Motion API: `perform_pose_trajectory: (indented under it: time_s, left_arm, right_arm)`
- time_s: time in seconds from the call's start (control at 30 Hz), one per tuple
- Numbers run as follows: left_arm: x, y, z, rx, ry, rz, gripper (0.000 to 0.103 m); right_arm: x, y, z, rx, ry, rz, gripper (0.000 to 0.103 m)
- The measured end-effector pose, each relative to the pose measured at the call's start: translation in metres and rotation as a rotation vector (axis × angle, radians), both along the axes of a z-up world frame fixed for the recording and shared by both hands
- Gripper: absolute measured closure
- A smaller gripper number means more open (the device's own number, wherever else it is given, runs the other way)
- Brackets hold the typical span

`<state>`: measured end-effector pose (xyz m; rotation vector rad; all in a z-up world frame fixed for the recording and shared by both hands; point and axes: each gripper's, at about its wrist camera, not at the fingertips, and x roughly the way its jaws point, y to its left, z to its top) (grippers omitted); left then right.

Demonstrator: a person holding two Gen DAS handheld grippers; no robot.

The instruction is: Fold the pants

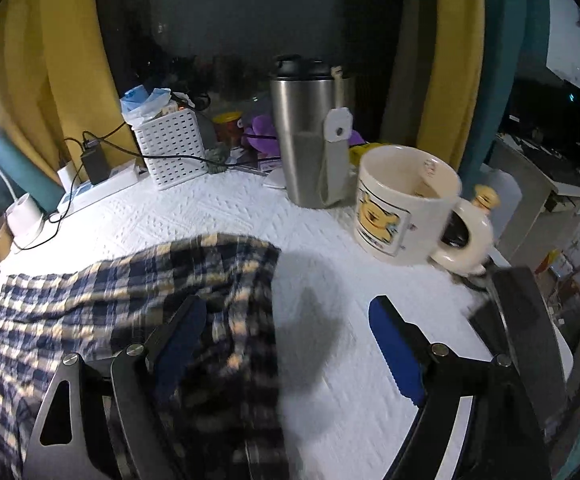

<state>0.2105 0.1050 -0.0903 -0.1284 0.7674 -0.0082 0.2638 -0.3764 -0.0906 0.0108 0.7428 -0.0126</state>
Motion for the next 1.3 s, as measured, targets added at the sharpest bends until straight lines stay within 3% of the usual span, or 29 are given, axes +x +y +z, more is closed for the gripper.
perform_pose_trajectory:
  time_s: [0.27, 0.4, 0.5, 0.6, 0.83, 0.9, 1.0, 1.03, 1.1, 1.3]
  left_arm:
    - [-0.051, -0.019, 0.002, -0.017, -0.006, -0.028, 0.056]
    - [-0.064, -0.032, -0.006, -0.021, 0.014, -0.043, 0.056]
    - [-0.073, -0.044, -0.011, -0.019, 0.03, -0.069, 0.056]
    - [-0.084, -0.052, -0.01, -0.012, 0.023, -0.081, 0.056]
    - [-0.113, -0.047, -0.01, -0.048, 0.008, -0.043, 0.055]
    - [-0.119, -0.043, -0.012, -0.041, 0.011, -0.034, 0.045]
    - [-0.127, -0.035, -0.017, -0.036, 0.021, -0.011, 0.044]
    - [-0.129, -0.032, -0.02, -0.034, 0.028, -0.001, 0.044]
    - [-0.132, -0.027, -0.025, -0.044, 0.043, 0.015, 0.044]
    - [-0.137, -0.023, -0.027, -0.001, 0.052, 0.003, 0.044]
  right_arm:
    - [-0.072, -0.005, -0.014, -0.06, 0.049, 0.032, 0.019]
    - [-0.098, 0.006, -0.031, -0.072, 0.099, 0.081, 0.044]
    - [-0.109, 0.022, -0.045, -0.07, 0.138, 0.14, 0.048]
    - [-0.117, 0.033, -0.052, -0.08, 0.147, 0.182, 0.052]
    - [-0.115, 0.04, -0.056, -0.091, 0.164, 0.229, 0.053]
    - [-0.114, 0.042, -0.062, -0.092, 0.17, 0.245, 0.053]
    - [-0.117, 0.045, -0.065, -0.132, 0.147, 0.252, 0.053]
    - [-0.119, 0.046, -0.066, -0.141, 0.142, 0.251, 0.055]
    - [-0.121, 0.044, -0.065, -0.149, 0.135, 0.242, 0.068]
    - [-0.127, 0.027, -0.054, -0.124, 0.105, 0.18, 0.074]
